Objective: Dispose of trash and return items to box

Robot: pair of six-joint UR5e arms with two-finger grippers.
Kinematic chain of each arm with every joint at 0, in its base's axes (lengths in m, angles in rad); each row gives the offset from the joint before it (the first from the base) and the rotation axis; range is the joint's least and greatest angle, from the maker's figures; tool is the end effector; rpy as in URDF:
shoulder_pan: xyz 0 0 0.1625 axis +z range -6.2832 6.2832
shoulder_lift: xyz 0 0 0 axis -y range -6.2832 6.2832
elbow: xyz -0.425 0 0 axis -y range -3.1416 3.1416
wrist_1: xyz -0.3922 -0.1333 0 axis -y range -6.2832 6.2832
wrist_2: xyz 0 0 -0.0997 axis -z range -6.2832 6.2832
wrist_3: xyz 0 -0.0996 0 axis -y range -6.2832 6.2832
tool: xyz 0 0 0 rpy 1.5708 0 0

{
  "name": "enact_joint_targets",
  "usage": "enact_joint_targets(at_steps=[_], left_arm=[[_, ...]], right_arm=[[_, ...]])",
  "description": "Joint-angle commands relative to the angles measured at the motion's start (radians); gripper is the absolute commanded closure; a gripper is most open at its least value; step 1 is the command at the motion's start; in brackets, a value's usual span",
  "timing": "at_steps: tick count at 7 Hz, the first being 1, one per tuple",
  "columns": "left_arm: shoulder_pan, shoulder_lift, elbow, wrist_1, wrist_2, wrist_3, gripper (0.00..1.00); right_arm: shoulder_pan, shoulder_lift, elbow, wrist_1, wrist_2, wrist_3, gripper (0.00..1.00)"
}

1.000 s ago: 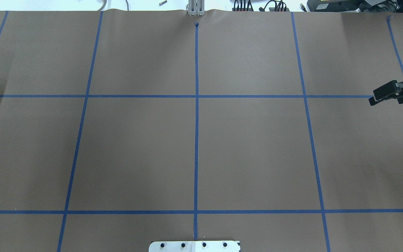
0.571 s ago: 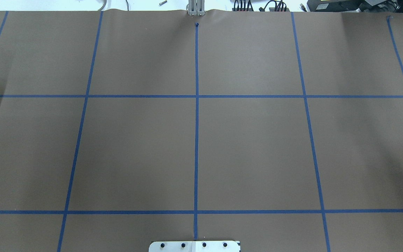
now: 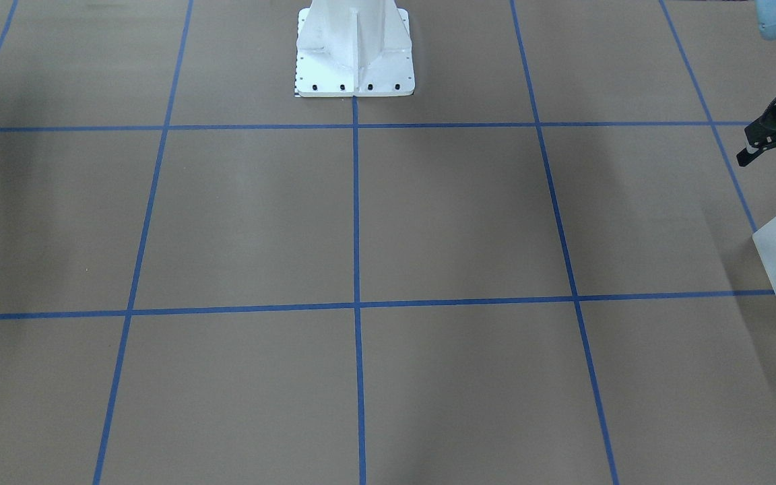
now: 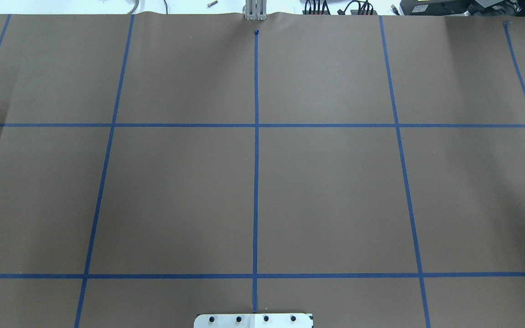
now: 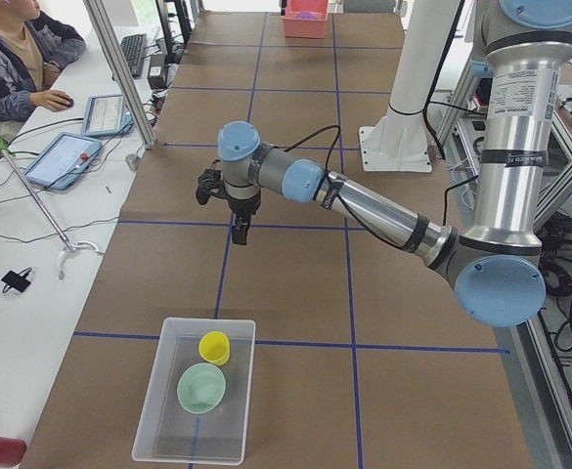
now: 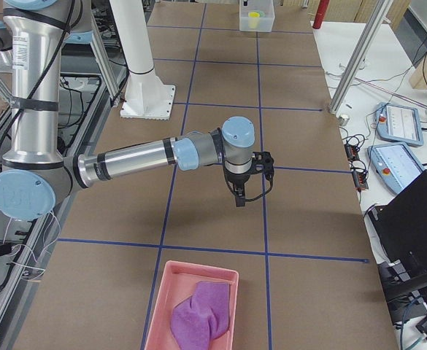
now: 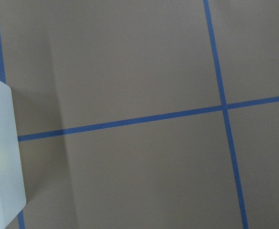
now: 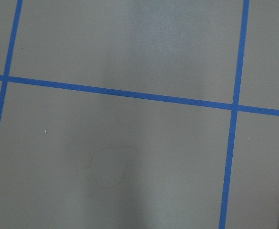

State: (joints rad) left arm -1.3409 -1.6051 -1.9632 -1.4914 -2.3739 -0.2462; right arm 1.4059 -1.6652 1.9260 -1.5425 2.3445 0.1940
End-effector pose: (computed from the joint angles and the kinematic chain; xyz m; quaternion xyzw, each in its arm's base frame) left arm 0.0514 -0.4901 0.4560 0.0638 0.4116 0.0601 0.9071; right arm -0.0118 -0.4590 0.5243 0.0646 -0.3912 -0.0410 0.9171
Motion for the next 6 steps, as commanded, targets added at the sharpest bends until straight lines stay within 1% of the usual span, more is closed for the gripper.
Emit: enact_joint_targets(at_steps=[1, 3, 4, 5, 6], left_arm=[[-0.023, 0.027, 0.019, 0.003, 0.041, 0.176, 0.02], [-0.041, 0.037, 0.024, -0.001, 0.039, 0.185, 0.02], [-0.041, 0.028, 0.059, -0.009, 0.035, 0.186, 0.02], [-0.043, 0.042, 0.028, -0.004, -0.020, 0.185, 0.02], [-0.044, 0.043, 0.018, -0.004, -0.025, 0.182, 0.02]], right_arm=[[0.001, 0.007, -0.005, 0.001, -0.002, -0.004, 0.00], [0.005, -0.008, 0.013, 0.001, 0.031, 0.002, 0.00], [0.005, -0.007, 0.004, 0.001, 0.021, -0.005, 0.00], [0.004, 0.001, -0.005, 0.001, 0.027, -0.004, 0.00], [0.005, -0.002, 0.011, 0.001, 0.032, -0.005, 0.00]])
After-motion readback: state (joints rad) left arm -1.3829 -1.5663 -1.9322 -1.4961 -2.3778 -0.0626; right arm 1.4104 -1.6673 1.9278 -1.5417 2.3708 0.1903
